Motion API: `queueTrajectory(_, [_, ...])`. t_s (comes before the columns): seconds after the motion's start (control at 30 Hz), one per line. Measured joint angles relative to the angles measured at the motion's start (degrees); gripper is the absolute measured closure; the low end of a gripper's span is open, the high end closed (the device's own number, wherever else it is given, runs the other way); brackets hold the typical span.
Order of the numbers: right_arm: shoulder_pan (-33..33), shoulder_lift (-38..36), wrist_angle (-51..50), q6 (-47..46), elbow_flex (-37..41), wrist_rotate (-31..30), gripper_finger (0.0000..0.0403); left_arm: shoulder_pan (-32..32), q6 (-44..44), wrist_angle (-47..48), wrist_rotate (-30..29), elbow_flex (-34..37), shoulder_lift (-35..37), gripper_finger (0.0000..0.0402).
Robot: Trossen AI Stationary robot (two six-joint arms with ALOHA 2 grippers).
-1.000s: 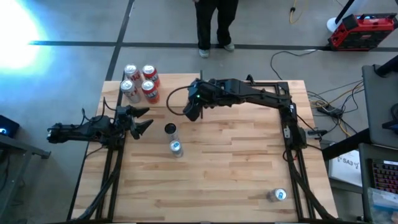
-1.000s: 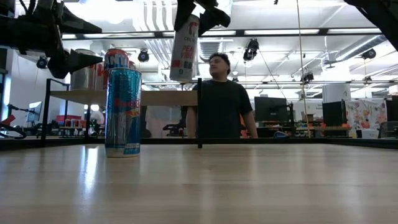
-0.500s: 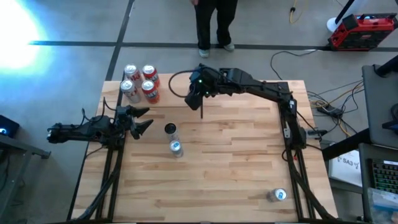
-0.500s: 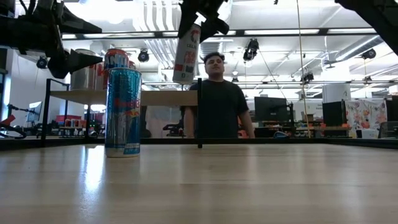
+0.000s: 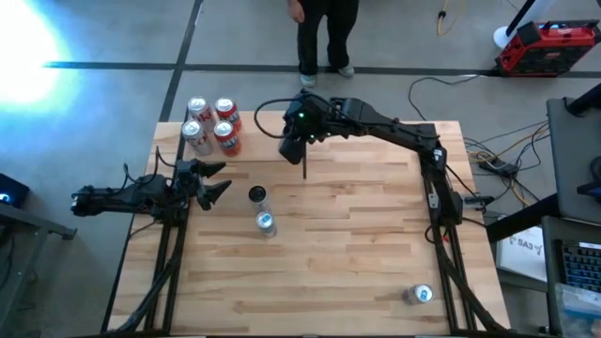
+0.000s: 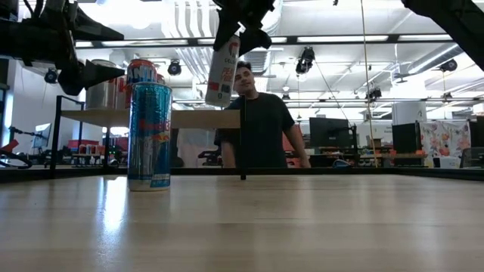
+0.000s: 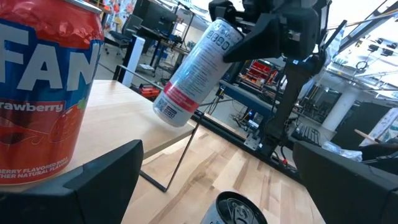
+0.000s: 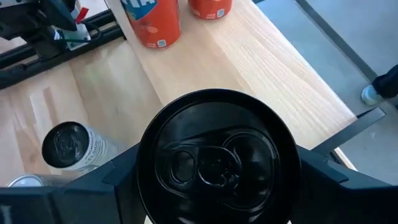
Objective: Place canned beverage on shelf
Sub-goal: Put the right white pink soda can on the shelf
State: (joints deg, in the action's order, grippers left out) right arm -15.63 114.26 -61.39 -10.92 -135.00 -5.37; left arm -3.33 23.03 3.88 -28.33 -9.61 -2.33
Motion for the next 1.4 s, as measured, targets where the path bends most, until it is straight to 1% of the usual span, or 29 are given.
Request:
queueTrajectory(0.33, [-2.7, 1.4, 1.7, -0.3, 0.0, -0.1, 0.0135, 0.0, 0.0, 0.0, 0.0, 0.0, 0.0, 0.0003])
queueTrajectory(0.53, [-3.9, 1.4, 1.8, -1.1, 0.0, 1.0, 0.0135, 0.0, 0.0, 0.0, 0.0, 0.0, 0.0, 0.0003])
queueTrajectory(0.73, [-3.9, 1.4, 1.8, -1.2, 0.0, 1.1, 0.0124, 0.0, 0.0, 0.0, 0.0, 0.0, 0.0, 0.0003])
queueTrajectory(1.4, [-3.9, 1.4, 1.8, -2.1, 0.2, 1.1, 0.0120, 0.0, 0.0, 0.0, 0.0, 0.0, 0.0, 0.0003])
